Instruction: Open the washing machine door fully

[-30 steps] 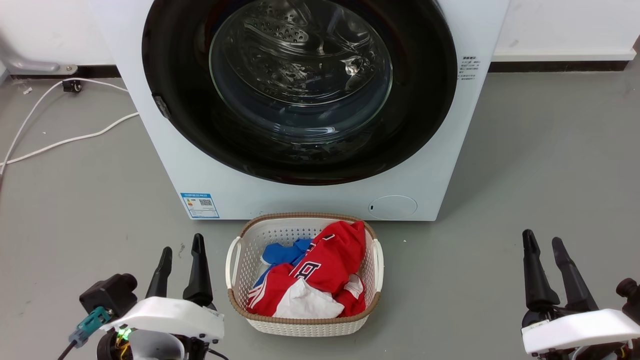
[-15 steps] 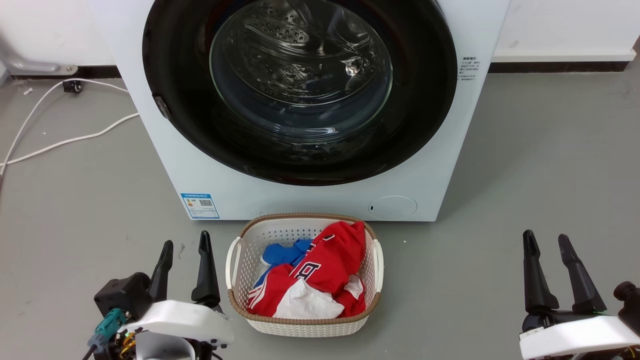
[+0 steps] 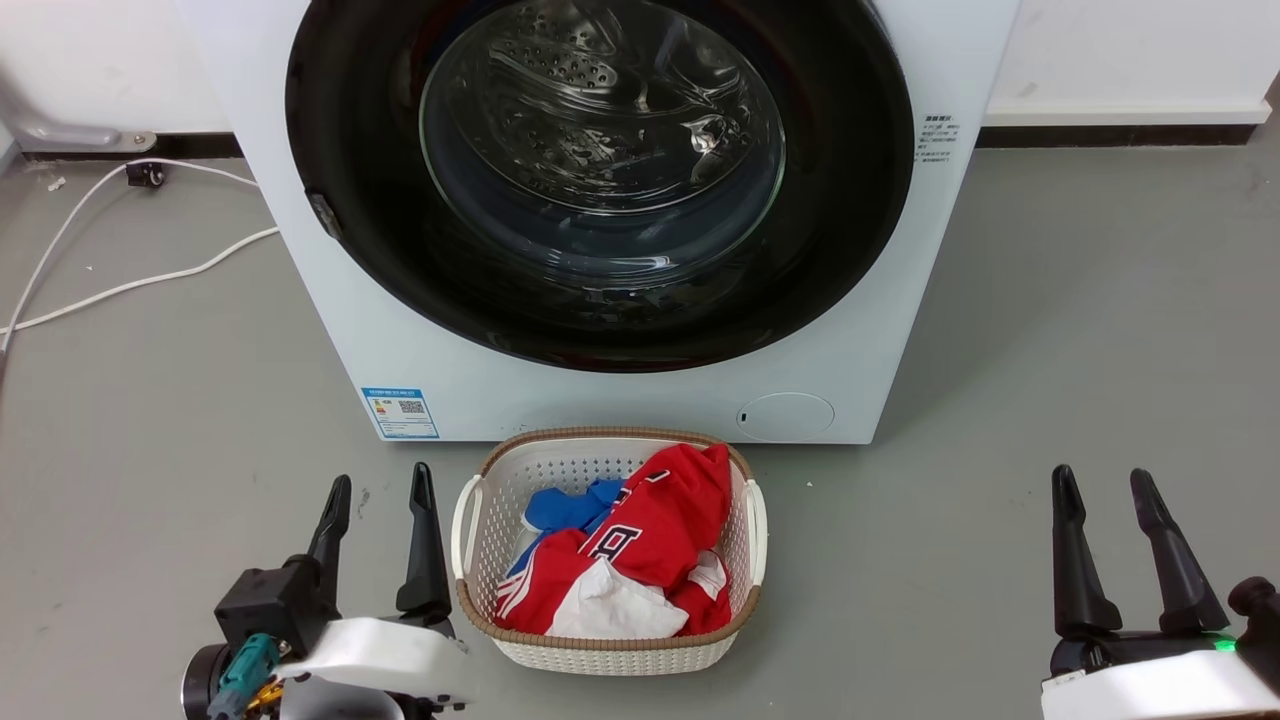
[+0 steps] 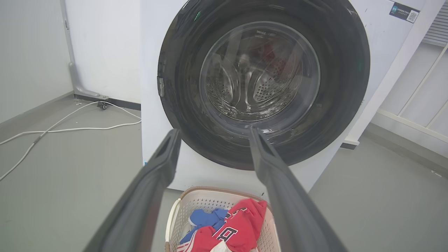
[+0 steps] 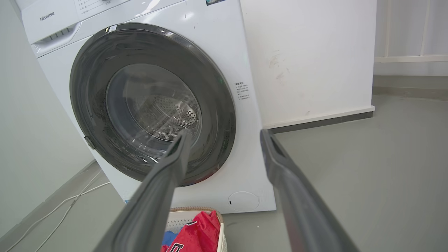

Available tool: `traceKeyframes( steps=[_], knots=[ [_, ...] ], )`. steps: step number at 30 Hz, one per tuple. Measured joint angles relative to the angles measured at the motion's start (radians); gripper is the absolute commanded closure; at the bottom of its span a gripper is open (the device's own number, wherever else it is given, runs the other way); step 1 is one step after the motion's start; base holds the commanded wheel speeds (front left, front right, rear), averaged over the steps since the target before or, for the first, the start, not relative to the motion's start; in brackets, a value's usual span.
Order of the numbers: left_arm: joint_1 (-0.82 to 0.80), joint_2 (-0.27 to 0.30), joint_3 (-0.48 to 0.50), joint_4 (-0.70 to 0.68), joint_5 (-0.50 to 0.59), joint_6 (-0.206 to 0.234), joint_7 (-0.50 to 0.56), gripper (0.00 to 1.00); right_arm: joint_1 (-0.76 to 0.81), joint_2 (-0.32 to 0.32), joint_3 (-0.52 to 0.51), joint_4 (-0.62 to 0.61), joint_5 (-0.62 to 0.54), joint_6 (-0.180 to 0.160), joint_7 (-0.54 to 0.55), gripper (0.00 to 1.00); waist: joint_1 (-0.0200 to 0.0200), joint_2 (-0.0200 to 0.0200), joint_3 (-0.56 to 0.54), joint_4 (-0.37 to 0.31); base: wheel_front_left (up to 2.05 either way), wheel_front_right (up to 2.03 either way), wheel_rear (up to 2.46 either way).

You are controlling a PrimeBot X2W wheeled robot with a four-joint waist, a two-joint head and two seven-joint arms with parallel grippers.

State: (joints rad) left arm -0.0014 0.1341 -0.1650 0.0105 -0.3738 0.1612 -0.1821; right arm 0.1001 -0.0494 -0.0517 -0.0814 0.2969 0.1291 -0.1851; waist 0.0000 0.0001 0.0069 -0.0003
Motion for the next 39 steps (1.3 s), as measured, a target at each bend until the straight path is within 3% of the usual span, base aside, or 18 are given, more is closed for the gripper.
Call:
traceKeyframes(
  steps=[39],
  knots=[
    [0.043,-0.073,0.06,0.028,0.303,-0.064,-0.079,0.0,0.045,0.0,0.005,-0.031,-0.271,0.002,-0.078,0.0,0.0,0.0,0.005,0.002,0.0,0.0,0.0]
  ],
)
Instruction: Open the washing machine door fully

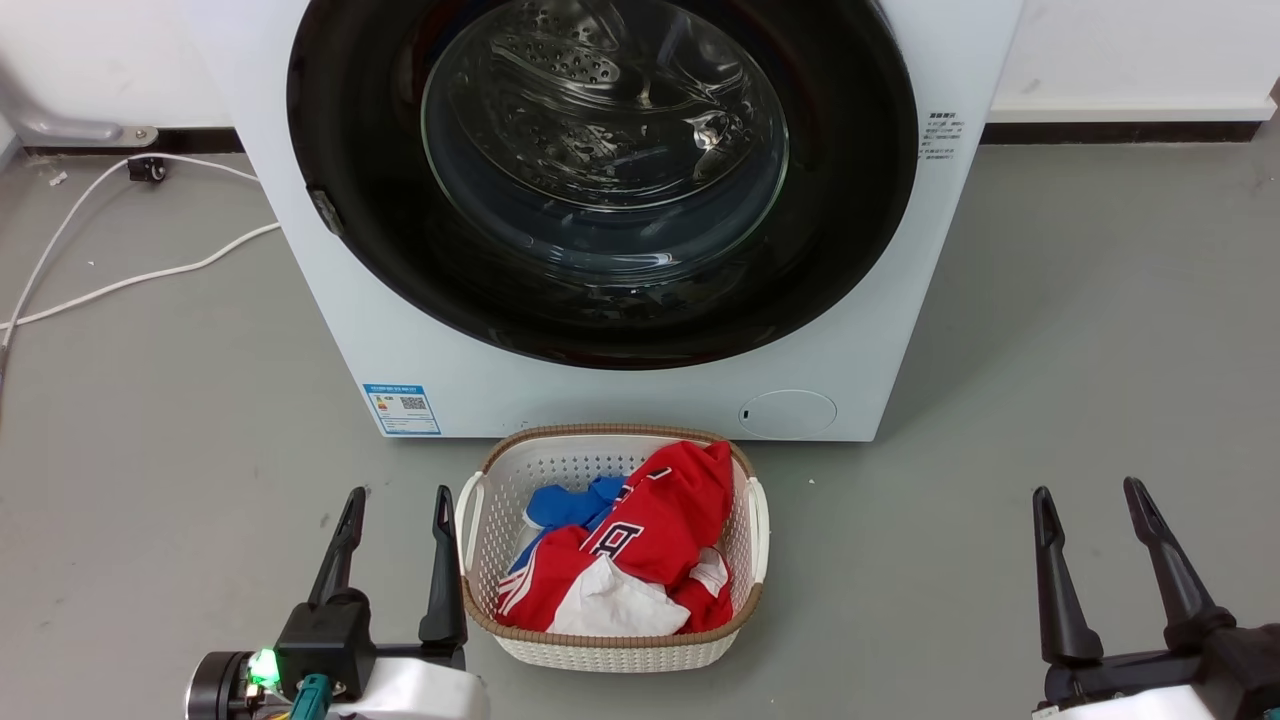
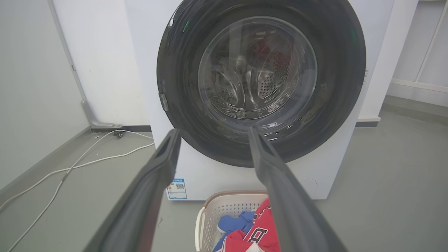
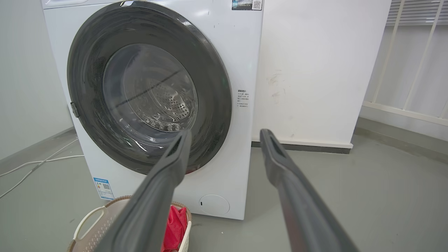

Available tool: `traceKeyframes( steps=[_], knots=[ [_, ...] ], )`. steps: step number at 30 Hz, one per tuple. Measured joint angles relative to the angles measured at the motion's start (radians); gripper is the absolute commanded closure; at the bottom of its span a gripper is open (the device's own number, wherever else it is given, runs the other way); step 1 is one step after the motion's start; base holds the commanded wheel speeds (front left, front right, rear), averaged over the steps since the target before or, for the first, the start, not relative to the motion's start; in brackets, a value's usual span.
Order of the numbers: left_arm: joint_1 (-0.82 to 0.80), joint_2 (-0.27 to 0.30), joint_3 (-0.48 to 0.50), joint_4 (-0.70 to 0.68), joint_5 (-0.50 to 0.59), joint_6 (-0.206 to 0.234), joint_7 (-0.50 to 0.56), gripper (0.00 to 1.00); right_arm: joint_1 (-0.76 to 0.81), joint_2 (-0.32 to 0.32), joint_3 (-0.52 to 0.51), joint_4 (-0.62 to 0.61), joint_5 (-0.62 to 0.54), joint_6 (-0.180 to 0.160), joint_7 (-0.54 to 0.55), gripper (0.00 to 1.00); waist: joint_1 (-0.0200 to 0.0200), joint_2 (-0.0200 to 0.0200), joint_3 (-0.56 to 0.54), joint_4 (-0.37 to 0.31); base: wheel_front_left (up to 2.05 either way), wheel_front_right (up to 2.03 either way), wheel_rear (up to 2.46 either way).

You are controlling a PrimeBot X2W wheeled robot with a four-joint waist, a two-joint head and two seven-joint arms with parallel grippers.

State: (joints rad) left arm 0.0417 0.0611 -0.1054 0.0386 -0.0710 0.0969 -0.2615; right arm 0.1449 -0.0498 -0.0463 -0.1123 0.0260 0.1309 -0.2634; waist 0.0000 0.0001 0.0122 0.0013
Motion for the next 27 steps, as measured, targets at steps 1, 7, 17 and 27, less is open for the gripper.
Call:
traceKeyframes(
  steps=[1,7,17,27],
  knots=[
    [0.0,-0.001,0.002,0.001,0.0,-0.001,0.0,0.0,0.001,0.0,0.0,0.002,0.002,0.0,0.0,0.0,0.0,0.0,0.0,0.0,0.0,0.0,0.0],
    [0.001,-0.005,0.012,0.013,0.0,-0.009,-0.002,0.0,0.004,0.0,-0.006,0.031,0.068,0.0,0.0,0.0,0.0,0.0,-0.001,0.001,0.0,0.0,0.0],
    [0.002,-0.009,0.021,0.026,0.0,-0.011,-0.002,0.0,0.004,0.0,-0.005,0.054,0.091,0.0,0.0,0.0,0.0,-0.0001,-0.005,0.0,0.0,0.0,0.0],
    [0.002,-0.01,0.025,0.034,0.001,-0.011,-0.002,0.0,-0.002,0.0,-0.002,0.049,0.123,0.0,0.0,1.0,0.0,0.0,-0.009,0.0,0.0,0.0,0.0]
  ],
)
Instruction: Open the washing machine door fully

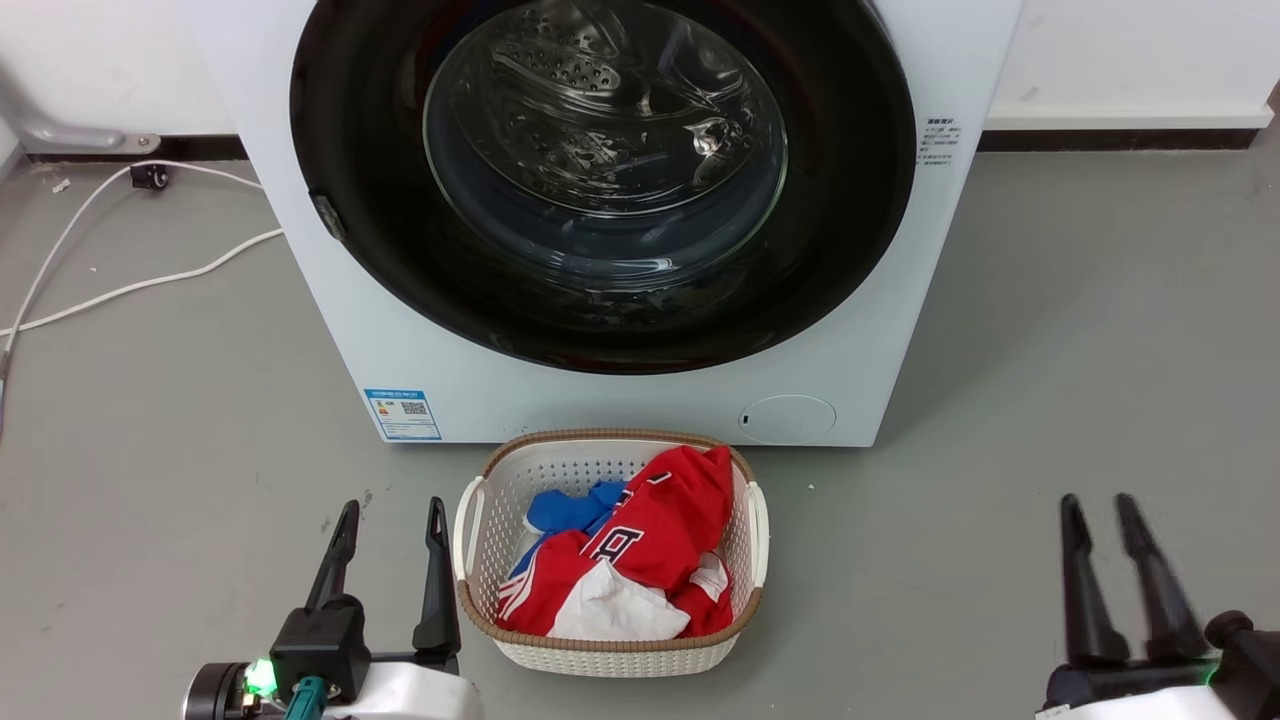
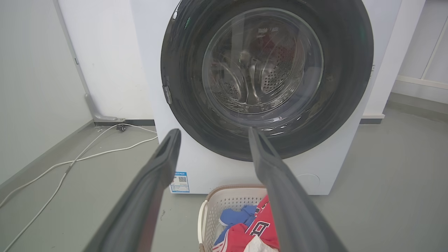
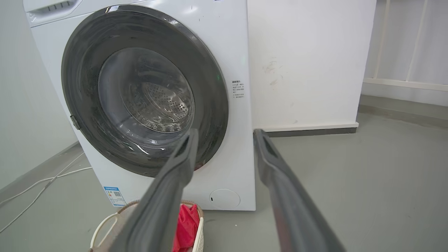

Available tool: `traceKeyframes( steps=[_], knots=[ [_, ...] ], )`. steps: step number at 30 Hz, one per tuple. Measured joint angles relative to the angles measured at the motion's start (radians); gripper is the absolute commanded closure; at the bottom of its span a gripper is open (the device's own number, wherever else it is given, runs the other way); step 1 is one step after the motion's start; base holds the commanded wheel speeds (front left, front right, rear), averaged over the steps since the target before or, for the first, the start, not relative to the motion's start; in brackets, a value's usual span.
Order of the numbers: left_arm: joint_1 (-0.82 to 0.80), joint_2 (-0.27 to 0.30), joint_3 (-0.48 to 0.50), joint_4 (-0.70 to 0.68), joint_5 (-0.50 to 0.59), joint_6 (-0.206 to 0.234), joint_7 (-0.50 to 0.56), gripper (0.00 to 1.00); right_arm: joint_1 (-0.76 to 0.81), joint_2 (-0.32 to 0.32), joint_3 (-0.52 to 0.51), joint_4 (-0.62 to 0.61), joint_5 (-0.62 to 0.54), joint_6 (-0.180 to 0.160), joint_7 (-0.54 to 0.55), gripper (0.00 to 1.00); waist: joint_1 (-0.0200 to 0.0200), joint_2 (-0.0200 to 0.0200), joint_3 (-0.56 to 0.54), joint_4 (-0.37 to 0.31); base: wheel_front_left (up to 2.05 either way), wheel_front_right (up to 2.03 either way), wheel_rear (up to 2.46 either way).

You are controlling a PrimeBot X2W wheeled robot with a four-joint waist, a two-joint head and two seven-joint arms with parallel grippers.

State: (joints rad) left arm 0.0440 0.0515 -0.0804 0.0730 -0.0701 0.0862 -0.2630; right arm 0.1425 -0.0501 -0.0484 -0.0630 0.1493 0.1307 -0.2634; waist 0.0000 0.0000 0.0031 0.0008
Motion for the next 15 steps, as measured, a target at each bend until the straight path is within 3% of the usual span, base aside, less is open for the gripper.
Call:
traceKeyframes(
  steps=[7,11,15],
  knots=[
    [0.003,0.0,-0.003,0.003,-0.004,0.002,0.0,0.0,-0.011,0.0,-0.024,0.005,0.202,0.0,0.0,1.0,0.0,0.0,-0.003,-0.005,0.0,0.0,0.0],
    [0.003,0.0,-0.005,0.004,-0.005,0.002,0.0,0.0,-0.021,-0.001,-0.033,0.054,0.46,0.0,0.0,1.0,0.0,0.0,-0.004,-0.008,0.0,0.0,0.0],
    [0.003,-0.001,-0.008,0.007,-0.012,0.002,0.0,0.0,-0.027,0.001,0.032,0.098,0.797,0.0,0.0,1.0,0.0,0.0,-0.005,-0.006,0.0,0.0,0.0]
  ],
)
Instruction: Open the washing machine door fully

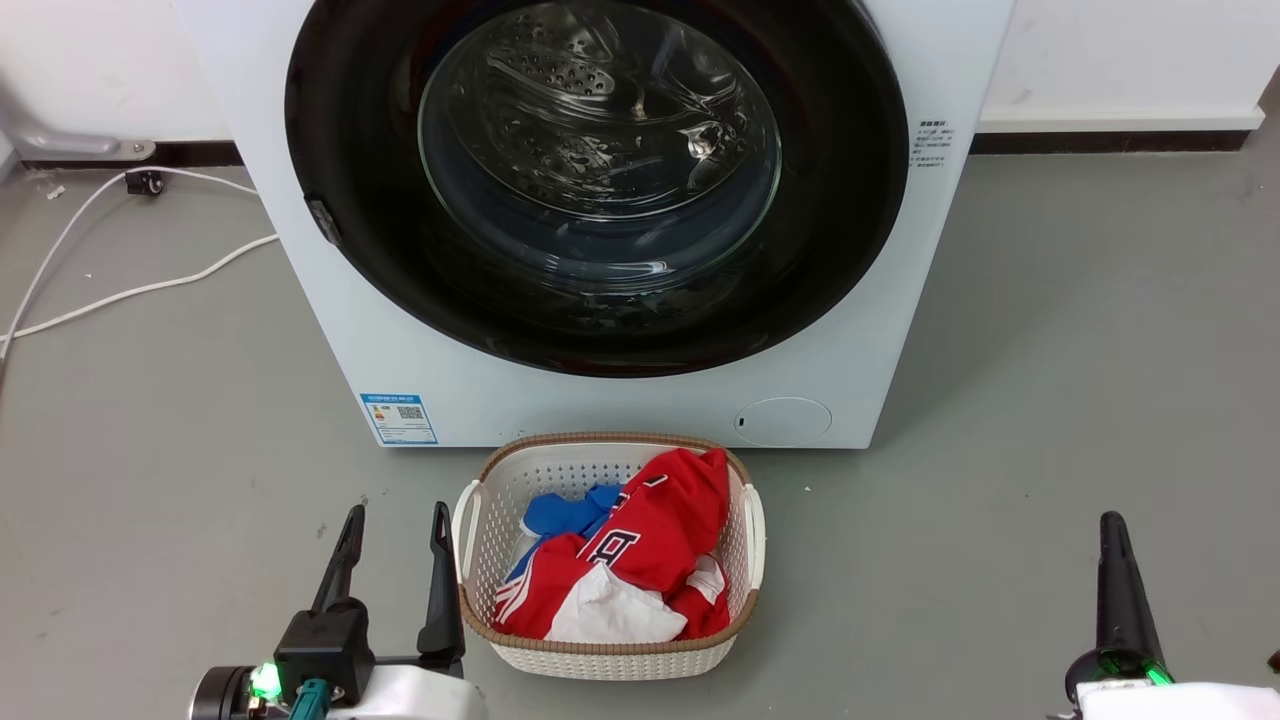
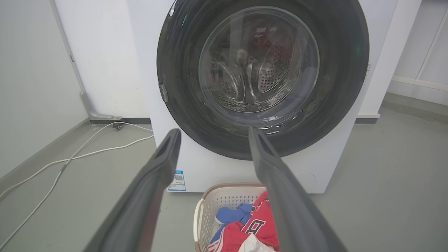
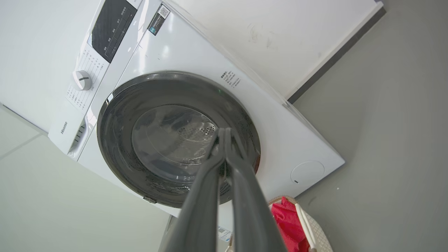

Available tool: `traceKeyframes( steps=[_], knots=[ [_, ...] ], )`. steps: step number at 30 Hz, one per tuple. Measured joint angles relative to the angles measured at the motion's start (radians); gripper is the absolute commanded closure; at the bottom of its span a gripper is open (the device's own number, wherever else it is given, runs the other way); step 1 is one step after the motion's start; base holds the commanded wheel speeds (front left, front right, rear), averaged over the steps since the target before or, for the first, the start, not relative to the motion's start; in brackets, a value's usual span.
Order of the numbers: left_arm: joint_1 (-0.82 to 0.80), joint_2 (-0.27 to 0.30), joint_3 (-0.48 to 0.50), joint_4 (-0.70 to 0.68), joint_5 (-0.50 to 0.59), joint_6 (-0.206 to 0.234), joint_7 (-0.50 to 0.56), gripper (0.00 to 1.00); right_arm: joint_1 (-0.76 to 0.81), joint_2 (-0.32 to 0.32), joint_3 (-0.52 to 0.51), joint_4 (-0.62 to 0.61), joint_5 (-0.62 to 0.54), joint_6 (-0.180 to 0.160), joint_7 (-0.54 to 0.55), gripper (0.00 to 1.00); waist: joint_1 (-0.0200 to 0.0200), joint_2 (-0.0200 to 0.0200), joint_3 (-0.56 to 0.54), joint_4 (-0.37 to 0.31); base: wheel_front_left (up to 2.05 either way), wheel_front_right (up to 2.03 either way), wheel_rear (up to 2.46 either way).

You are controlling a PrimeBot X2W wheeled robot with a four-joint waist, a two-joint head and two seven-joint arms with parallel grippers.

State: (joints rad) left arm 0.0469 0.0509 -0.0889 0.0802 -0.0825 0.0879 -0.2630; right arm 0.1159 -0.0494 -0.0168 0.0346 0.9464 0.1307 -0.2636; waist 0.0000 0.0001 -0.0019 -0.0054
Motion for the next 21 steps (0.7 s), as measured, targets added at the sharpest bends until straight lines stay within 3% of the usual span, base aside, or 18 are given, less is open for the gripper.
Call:
traceKeyframes(
  steps=[6,11,17,21],
  knots=[
    [0.0,0.0,0.0,0.0,-0.002,0.002,0.0,0.0,-0.005,-0.001,0.052,-0.03,0.329,0.0,0.0,1.0,0.0,0.0,0.001,0.0,0.0,0.0,0.0],
    [0.001,0.0,0.002,-0.002,-0.002,0.004,0.0,0.0,0.006,0.0,0.09,-0.089,0.505,0.0,0.033,1.0,0.0,0.0,0.003,0.001,0.0,0.0,0.0],
    [0.002,0.0,0.006,-0.005,-0.002,0.009,0.0,0.0,0.034,-0.007,0.03,-0.134,0.741,0.0,0.161,1.0,0.0,0.0,0.008,0.002,0.0,0.0,0.0],
    [0.004,0.0,0.007,-0.007,-0.002,0.01,0.0,0.0,0.044,-0.008,-0.03,-0.14,0.824,0.0,0.253,1.0,0.0,0.0,0.012,0.006,0.0,0.0,0.0]
  ],
)
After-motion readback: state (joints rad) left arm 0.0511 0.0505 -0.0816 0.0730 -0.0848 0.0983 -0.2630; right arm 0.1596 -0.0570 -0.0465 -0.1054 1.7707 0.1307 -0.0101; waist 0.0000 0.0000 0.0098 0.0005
